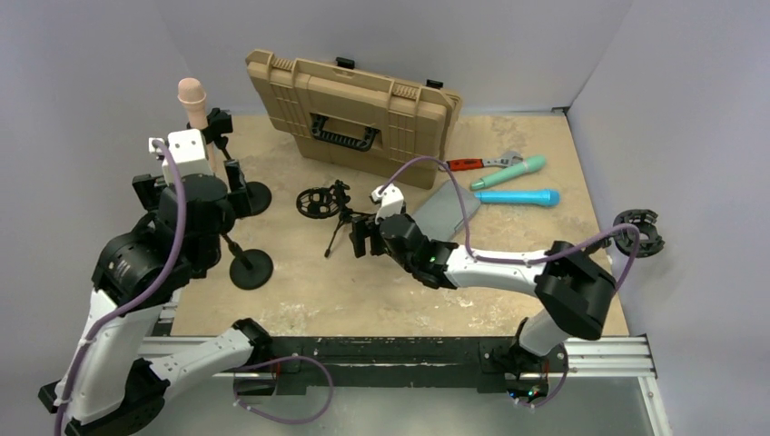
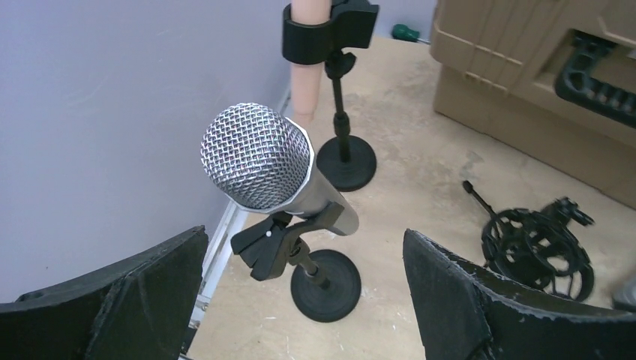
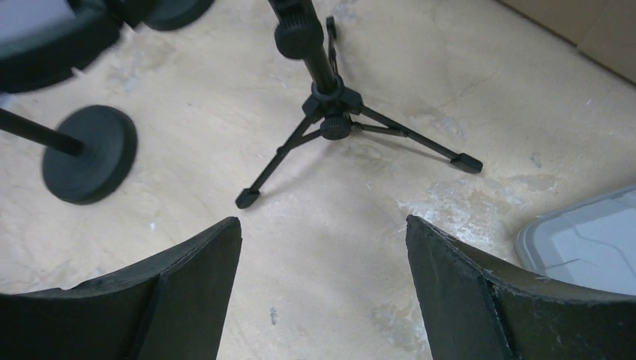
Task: Remove the microphone from the stand
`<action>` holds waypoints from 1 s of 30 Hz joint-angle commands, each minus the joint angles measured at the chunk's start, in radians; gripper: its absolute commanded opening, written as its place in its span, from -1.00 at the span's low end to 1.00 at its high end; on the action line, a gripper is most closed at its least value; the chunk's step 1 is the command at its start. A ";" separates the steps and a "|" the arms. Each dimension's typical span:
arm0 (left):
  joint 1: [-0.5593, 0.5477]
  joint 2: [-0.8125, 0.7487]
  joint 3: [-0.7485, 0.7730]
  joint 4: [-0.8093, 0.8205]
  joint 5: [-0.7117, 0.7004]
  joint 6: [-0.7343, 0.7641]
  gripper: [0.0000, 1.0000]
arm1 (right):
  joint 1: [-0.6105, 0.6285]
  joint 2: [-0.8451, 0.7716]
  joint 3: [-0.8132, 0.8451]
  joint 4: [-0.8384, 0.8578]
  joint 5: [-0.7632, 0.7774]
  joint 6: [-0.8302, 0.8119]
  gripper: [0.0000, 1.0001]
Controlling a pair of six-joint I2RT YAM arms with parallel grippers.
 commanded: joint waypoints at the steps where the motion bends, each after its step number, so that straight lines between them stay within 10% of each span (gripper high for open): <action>1: 0.098 -0.004 -0.088 0.215 -0.055 0.078 1.00 | -0.008 -0.105 -0.033 0.035 -0.026 0.013 0.57; 16: 0.345 -0.073 -0.349 0.579 0.018 0.067 0.82 | -0.007 -0.173 -0.044 0.023 -0.034 0.044 0.57; 30: 0.377 -0.225 -0.500 0.742 0.164 0.193 0.06 | -0.007 -0.240 -0.062 -0.009 -0.008 0.061 0.57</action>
